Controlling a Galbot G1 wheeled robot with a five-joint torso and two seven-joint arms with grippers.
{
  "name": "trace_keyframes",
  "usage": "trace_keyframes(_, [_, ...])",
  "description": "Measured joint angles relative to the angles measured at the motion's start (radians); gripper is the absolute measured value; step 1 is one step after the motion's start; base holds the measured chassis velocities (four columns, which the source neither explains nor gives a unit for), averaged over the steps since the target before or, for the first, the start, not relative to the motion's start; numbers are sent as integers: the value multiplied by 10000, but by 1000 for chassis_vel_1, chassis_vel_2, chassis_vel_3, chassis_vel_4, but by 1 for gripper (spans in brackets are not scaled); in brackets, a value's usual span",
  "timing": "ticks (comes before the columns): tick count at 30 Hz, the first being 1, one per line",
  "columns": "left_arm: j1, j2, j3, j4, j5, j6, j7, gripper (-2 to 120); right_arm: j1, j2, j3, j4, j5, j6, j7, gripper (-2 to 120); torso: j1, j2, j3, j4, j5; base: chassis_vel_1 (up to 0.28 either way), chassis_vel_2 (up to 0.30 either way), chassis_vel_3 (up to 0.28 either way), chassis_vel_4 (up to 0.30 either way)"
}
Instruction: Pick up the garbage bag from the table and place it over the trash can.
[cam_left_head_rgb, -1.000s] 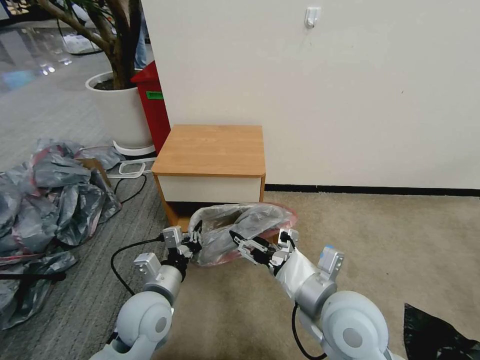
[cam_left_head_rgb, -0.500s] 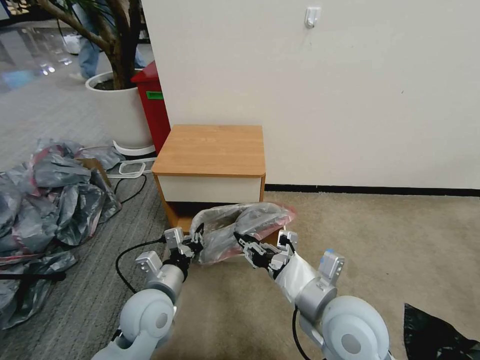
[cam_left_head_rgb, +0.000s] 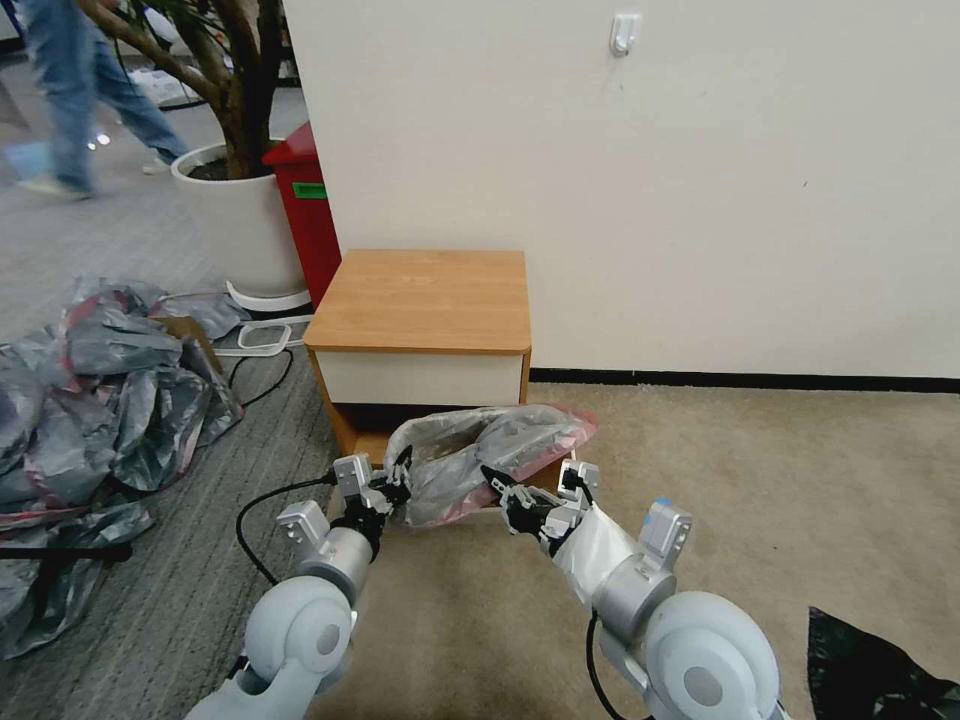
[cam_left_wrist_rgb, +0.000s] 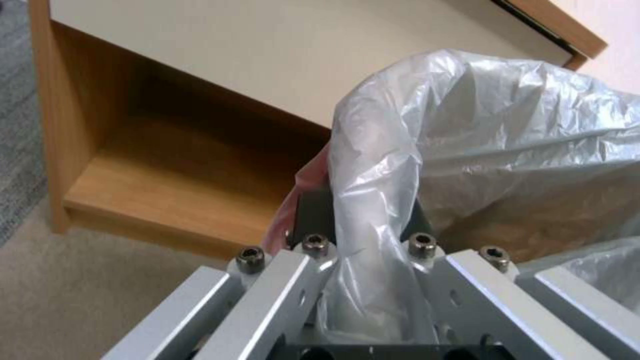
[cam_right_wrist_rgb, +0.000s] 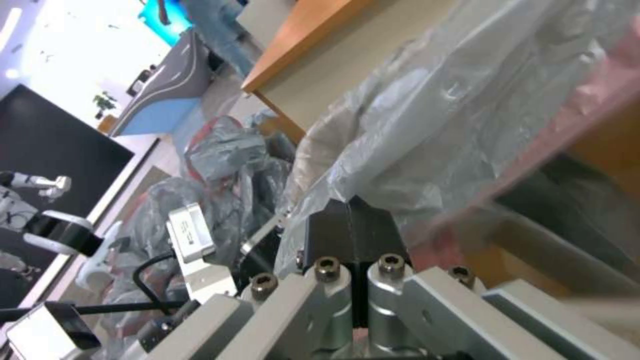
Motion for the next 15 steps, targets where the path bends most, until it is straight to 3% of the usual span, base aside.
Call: trace_keyframes(15, [-299,-7,-192,194,-293,4,-190,6,-709,-9,-138,20,1,-315,718,0,-1,0,-1,0,0,0,0,0,0])
